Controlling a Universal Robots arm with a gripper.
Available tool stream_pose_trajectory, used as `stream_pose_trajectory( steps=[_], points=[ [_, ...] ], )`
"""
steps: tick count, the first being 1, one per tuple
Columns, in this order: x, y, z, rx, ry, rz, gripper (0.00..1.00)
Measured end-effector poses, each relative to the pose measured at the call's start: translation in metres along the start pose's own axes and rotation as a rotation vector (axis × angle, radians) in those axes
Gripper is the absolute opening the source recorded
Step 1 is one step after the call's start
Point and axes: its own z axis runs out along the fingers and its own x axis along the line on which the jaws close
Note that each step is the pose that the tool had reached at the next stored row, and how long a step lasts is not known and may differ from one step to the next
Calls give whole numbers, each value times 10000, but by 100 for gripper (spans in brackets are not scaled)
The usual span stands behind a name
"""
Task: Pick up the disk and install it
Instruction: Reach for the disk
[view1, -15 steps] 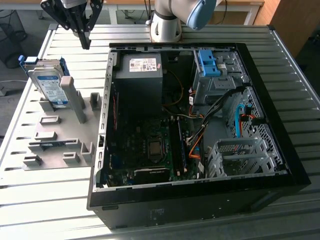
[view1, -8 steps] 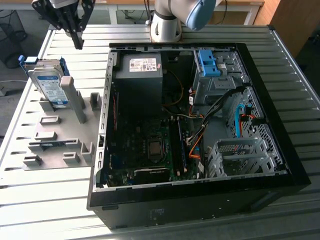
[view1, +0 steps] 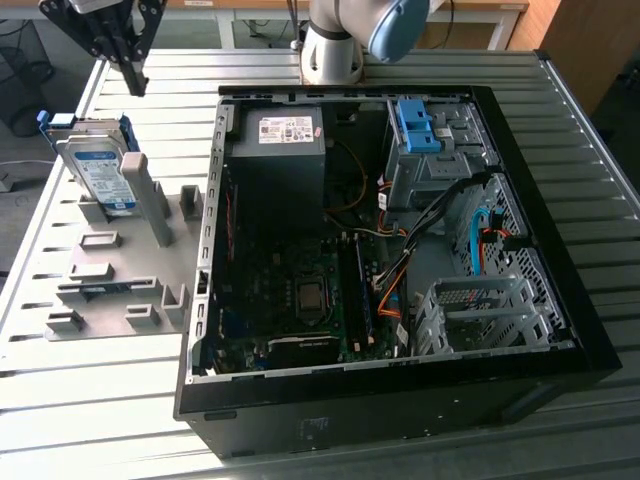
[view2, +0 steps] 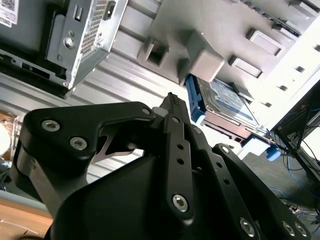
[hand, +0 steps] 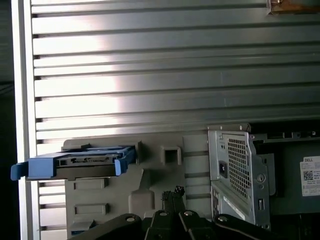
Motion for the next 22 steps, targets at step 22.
stream_pose_trajectory(
  steps=[22],
  points=[
    [727,26,102,8,105,15,11]
  ],
)
